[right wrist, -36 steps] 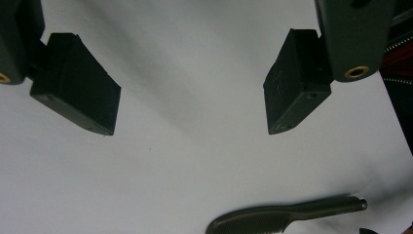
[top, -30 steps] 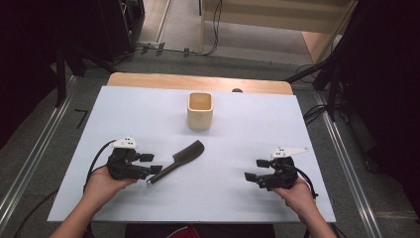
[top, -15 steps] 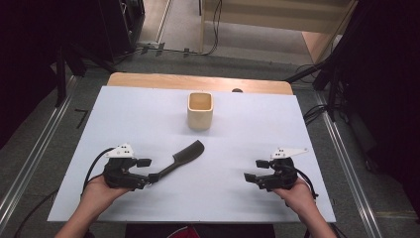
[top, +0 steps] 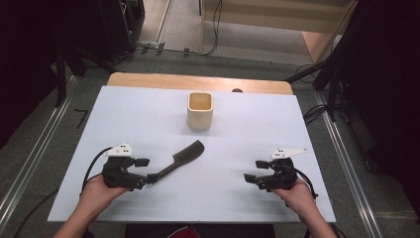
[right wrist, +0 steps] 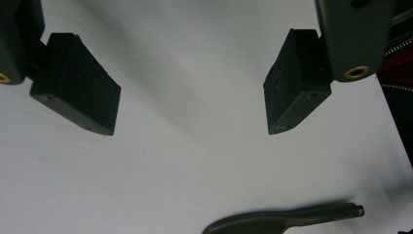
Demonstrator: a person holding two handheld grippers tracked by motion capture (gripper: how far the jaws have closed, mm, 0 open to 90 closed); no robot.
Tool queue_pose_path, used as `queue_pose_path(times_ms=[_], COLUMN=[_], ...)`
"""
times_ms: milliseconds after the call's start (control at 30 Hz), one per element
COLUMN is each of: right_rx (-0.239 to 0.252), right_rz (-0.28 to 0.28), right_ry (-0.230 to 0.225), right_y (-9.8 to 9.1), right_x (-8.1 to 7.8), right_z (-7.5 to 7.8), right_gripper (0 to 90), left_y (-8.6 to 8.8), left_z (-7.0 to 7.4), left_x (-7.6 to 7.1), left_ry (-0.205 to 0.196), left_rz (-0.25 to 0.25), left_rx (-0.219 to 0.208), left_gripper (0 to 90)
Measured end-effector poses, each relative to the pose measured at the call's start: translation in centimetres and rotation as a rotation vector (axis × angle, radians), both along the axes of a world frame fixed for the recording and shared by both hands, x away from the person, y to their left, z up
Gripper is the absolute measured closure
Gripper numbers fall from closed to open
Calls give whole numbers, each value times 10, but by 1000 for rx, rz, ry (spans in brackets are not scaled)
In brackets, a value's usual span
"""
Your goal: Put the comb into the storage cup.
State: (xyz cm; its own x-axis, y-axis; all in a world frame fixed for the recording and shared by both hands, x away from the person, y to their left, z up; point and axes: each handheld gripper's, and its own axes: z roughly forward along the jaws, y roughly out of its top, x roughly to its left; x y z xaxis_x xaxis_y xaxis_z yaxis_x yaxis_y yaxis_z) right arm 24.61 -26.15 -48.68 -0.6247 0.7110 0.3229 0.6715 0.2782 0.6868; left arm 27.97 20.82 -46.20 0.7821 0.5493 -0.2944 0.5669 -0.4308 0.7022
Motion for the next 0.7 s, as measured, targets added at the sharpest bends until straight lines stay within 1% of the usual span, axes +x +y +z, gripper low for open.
queue_pose_path(times_ms=[33, 100, 233, 267, 367, 500, 533, 700], right_rx=[1, 0, -3, -3, -3, 0, -1, -3], right_rz=[-1, 0, 3, 3, 2, 1, 0, 0], right_ry=[2, 3, 2, 1, 4, 5, 6, 8], right_y=[0, 1, 1, 1, 1, 1, 1, 1], right_x=[0, 0, 0, 0, 1, 1, 1, 1], right_z=[0, 0, 0, -1, -1, -1, -1, -1], right_gripper=[193, 193, 193, 193, 193, 193, 193, 193], left_y=[0, -2, -5, -6, -10, -13, -14, -18], left_z=[1, 2, 5, 7, 9, 9, 9, 4], left_x=[0, 1, 3, 3, 4, 6, 6, 12], left_ry=[3, -6, -12, -23, -27, -27, -25, -13], left_rz=[0, 7, -1, -5, -8, -4, -4, 13], left_rx=[4, 9, -15, -10, -15, 3, 2, 36], left_gripper=[236, 224, 204, 205, 204, 205, 205, 206])
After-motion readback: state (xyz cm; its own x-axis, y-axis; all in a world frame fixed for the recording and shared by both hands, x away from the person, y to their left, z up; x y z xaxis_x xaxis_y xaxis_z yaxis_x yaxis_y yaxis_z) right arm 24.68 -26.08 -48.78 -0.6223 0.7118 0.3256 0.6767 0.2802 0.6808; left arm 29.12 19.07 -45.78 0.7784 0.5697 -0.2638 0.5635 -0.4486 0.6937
